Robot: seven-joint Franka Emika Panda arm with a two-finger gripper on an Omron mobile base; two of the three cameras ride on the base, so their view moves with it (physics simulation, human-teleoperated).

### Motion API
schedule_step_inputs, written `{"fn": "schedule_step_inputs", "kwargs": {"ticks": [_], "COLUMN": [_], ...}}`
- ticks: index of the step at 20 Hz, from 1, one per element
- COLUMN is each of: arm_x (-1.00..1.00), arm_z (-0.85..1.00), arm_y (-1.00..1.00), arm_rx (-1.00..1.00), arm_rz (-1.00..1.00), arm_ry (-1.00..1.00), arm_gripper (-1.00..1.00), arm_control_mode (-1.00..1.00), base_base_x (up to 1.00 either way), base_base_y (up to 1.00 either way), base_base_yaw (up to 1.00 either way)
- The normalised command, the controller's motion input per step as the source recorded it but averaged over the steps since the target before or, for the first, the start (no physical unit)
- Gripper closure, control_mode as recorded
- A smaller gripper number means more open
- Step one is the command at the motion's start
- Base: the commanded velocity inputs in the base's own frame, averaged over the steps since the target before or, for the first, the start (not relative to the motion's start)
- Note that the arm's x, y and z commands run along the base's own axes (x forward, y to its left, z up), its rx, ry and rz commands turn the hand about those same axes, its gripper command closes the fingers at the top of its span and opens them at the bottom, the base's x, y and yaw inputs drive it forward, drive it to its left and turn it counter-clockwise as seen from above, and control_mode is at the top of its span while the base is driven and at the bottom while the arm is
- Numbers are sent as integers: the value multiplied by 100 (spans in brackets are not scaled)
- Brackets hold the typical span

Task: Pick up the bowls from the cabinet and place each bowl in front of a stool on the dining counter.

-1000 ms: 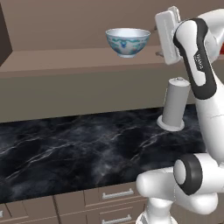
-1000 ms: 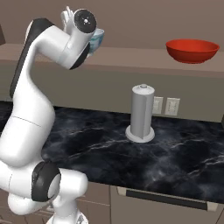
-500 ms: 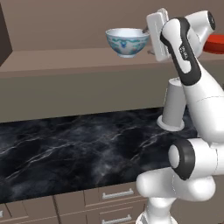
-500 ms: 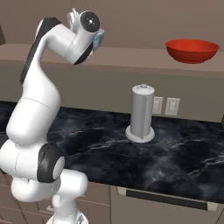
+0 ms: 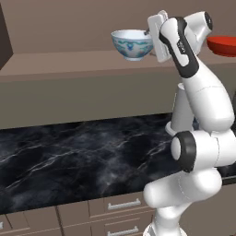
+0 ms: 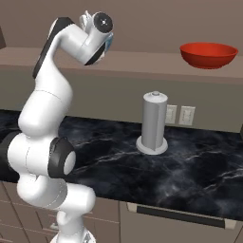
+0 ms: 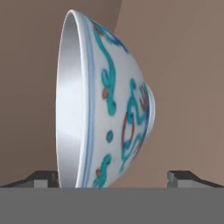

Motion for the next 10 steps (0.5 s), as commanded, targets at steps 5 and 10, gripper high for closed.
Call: {"fn": "schedule_step_inputs", "kwargs": {"ticks": [5,10], "arm_x": [46,27], "arm_z": [-6,-14], "arm_y": [3,3], "arm_rx": [0,0], "arm_rz": [0,0], "arm_ry": [5,7], "arm_gripper": [-100,-100], "arm_control_mode": [-100,-100], "base_base_x": [0,0], "base_base_y": [0,0], "base_base_yaw": [0,0]}}
